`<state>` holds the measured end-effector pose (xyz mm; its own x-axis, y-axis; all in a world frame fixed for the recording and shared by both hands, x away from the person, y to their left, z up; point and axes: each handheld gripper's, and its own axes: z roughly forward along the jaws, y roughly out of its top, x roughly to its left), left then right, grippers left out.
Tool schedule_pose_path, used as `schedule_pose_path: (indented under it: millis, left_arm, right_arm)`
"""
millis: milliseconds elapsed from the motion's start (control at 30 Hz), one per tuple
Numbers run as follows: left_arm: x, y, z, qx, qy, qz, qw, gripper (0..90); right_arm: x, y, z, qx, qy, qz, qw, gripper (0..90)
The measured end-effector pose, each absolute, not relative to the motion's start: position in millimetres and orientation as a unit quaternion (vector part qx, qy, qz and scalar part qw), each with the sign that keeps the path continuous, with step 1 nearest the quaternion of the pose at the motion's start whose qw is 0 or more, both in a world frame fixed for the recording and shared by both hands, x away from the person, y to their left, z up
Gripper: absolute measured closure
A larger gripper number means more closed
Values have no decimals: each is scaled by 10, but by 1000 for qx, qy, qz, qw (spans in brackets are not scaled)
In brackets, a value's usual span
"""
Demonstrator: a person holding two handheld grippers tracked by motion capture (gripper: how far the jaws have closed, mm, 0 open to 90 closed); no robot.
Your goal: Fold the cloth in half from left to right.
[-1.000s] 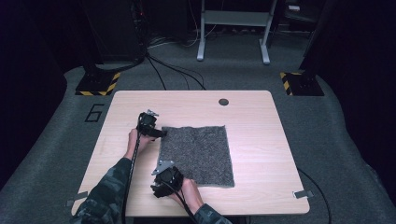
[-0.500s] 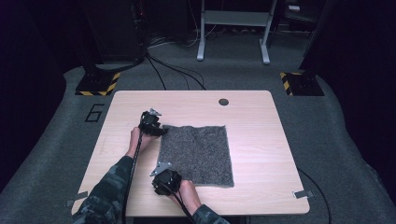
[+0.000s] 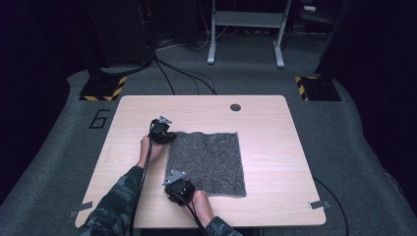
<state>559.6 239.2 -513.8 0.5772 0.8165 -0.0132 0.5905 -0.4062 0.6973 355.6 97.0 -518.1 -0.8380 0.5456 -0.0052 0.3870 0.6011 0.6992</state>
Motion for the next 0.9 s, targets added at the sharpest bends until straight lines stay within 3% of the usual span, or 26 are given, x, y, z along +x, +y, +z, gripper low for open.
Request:
schedule_pose_path:
  millis: [900]
  left_arm:
    - [5515, 2459, -4646, 811, 427, 210, 340, 865]
  right_arm:
    - [3425, 904, -4694, 243, 860, 426, 141, 856]
